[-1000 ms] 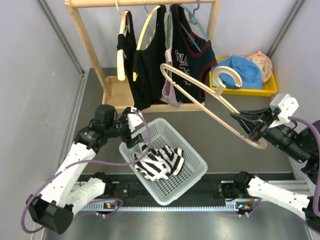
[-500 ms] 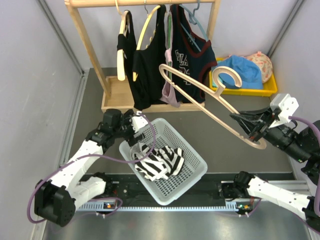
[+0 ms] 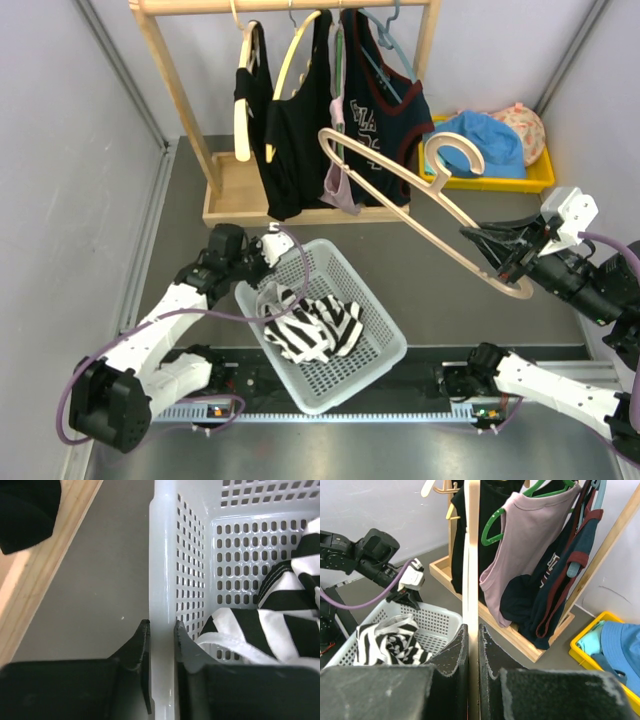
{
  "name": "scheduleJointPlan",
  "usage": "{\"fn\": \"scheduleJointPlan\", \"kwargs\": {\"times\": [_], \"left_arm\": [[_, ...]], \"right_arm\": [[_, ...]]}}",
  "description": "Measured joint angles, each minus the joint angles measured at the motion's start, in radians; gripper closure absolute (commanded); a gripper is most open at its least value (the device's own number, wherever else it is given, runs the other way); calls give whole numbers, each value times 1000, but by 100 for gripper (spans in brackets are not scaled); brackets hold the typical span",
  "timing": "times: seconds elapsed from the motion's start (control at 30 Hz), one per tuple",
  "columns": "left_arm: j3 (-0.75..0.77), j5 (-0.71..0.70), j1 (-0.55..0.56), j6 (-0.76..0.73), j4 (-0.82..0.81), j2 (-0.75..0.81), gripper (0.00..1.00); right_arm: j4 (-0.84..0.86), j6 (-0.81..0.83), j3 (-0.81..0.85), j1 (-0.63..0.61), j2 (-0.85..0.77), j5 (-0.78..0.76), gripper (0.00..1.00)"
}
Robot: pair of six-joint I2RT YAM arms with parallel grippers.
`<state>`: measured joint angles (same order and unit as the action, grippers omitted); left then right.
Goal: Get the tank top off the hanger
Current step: Move the bin to the center of the board.
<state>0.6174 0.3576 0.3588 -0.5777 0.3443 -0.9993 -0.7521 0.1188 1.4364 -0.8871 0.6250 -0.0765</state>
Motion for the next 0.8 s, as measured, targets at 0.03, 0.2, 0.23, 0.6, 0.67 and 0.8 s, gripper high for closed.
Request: {"fn": "scheduleJointPlan", "kwargs": {"times": [0.03,0.2,0.23,0.6,0.67,0.8], "left_arm": [[4,-6,0,16,3,0,93],[43,-43,0,85,75,-6,100],[62,-64,1,108,96,-15,100],[256,-308,1,359,267,-216,100],[274,-335,1,419,285,-230,100],[310,-382,1,535,325,-262,100]], "right_arm": [[0,0,0,0,0,0,100],[0,0,0,0,0,0,100],[0,0,0,0,0,0,100],[0,1,0,0,0,1,100],[0,1,0,0,0,2,100],[-3,1,0,0,0,2,100]]}}
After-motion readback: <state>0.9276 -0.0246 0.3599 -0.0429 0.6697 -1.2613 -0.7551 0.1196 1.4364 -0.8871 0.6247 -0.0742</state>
